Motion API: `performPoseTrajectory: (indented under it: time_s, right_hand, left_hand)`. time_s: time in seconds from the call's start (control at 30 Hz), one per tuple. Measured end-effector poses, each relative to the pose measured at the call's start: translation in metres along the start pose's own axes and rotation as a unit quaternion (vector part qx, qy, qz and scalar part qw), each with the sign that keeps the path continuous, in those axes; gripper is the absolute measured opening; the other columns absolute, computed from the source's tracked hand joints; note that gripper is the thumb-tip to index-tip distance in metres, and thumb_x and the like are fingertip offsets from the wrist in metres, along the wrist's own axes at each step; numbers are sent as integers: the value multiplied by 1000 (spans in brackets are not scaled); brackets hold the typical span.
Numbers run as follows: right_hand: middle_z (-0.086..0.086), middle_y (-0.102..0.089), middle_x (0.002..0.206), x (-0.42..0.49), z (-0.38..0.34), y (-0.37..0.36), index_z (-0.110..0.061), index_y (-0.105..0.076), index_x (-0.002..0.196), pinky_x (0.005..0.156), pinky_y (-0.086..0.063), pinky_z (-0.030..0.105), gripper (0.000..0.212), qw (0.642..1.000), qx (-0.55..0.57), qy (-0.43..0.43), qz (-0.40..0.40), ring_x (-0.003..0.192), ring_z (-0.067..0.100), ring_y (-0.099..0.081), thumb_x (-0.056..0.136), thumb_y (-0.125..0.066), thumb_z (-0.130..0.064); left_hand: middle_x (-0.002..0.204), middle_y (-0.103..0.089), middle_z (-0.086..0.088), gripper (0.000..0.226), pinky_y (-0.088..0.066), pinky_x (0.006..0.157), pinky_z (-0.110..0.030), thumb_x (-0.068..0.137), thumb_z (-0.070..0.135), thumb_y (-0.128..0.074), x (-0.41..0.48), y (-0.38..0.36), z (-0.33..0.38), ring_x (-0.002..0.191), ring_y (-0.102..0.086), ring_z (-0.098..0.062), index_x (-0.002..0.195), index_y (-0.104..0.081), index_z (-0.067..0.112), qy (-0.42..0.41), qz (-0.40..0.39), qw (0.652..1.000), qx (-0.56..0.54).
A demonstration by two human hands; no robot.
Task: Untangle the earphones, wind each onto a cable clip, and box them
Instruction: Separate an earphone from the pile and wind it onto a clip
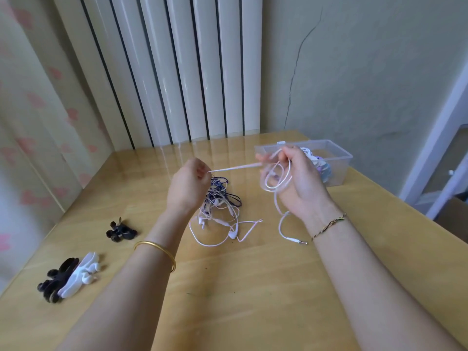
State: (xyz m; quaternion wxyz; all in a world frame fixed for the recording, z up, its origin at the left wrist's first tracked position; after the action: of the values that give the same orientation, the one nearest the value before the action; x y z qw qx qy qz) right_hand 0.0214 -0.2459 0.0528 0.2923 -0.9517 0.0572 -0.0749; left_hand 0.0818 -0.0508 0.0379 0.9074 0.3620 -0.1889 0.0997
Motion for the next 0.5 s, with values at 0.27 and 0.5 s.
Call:
performPoseTrajectory:
  time_s: [0.27, 0.5]
  right_hand:
    - [-3, -48, 78, 3, 24, -5, -23, -45, 97, 54, -37, 21, 30, 907, -410, 87, -30, 62, 12, -46, 82, -71, -21]
    - [-12, -56, 60, 4, 9, -6, -20, -65, 74, 46, -32, 17, 17, 917, -380, 121, -6, 48, 3, -40, 90, -60, -18]
  left_hand:
    - [81, -54, 6, 19, -40, 68, -27, 84, 3, -61, -10, 1, 41, 78, -53, -15, 98, -57, 14, -127, -21, 991, -43]
    - [77, -57, 8, 16, -47, 71, -36, 82, 3, -62, -12, -5, 37, 74, -54, -15, 91, -58, 15, -146, -70, 987, 6]
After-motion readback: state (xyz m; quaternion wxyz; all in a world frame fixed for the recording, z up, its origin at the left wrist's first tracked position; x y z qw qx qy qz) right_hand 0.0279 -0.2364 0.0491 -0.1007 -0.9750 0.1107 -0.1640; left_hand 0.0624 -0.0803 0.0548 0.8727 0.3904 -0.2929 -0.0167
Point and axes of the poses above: each hand's wrist, its own x-axis towards the middle knuckle, its own y-axis out of the back of the hand, z = x × y, the point moved 6 cm from there along x, towards the middle knuckle
